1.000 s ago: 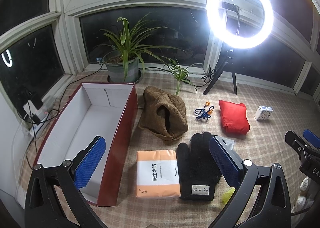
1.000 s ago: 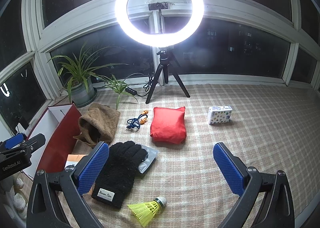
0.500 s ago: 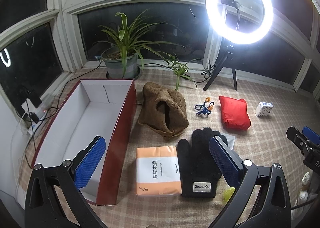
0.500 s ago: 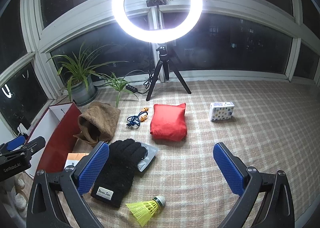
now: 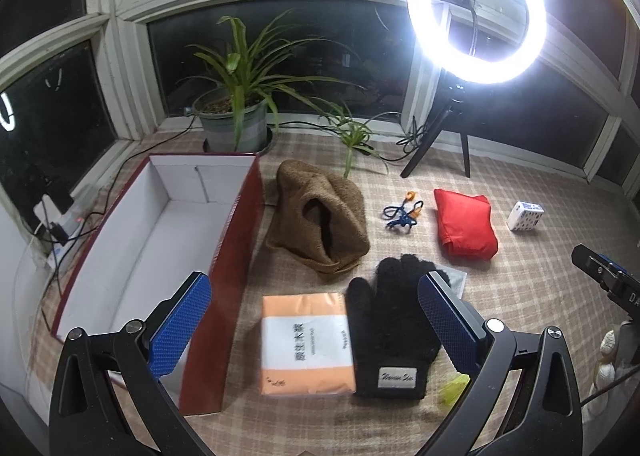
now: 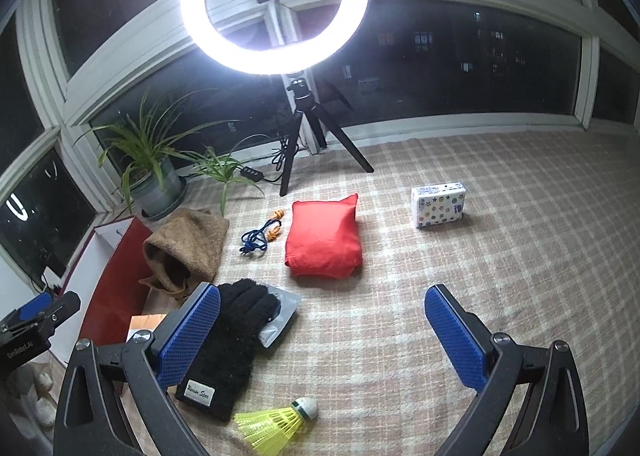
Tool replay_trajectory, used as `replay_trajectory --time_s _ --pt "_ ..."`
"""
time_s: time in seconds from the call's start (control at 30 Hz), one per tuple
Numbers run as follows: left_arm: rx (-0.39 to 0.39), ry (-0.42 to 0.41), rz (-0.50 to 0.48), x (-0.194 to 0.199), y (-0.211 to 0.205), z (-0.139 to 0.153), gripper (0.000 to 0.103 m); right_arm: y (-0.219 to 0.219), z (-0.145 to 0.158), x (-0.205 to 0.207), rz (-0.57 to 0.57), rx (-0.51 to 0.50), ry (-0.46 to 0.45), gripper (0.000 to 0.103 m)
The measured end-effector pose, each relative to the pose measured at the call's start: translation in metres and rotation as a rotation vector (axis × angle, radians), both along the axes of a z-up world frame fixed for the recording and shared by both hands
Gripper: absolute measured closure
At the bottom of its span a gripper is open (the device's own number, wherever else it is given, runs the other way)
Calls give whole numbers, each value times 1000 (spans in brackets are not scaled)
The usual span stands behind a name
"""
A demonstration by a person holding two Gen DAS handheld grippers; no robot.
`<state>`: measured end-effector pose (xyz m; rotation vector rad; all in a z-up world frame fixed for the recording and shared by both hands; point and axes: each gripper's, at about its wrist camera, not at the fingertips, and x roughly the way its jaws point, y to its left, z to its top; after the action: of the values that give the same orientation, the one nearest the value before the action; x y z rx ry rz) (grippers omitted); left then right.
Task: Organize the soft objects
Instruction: 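Move both grippers forward to either side of the red cushion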
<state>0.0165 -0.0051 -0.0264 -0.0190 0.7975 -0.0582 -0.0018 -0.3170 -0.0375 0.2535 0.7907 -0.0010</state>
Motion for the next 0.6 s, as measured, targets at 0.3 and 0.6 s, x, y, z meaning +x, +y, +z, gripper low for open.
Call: replay_trajectory --time_s 0.3,0.6 --pt "-27 21 -76 30 -42 -6 1 -19 -10 28 14 -4 24 5" --pt "-46 91 -133 75 -85 -29 8 -41 -34 70 43 59 105 10"
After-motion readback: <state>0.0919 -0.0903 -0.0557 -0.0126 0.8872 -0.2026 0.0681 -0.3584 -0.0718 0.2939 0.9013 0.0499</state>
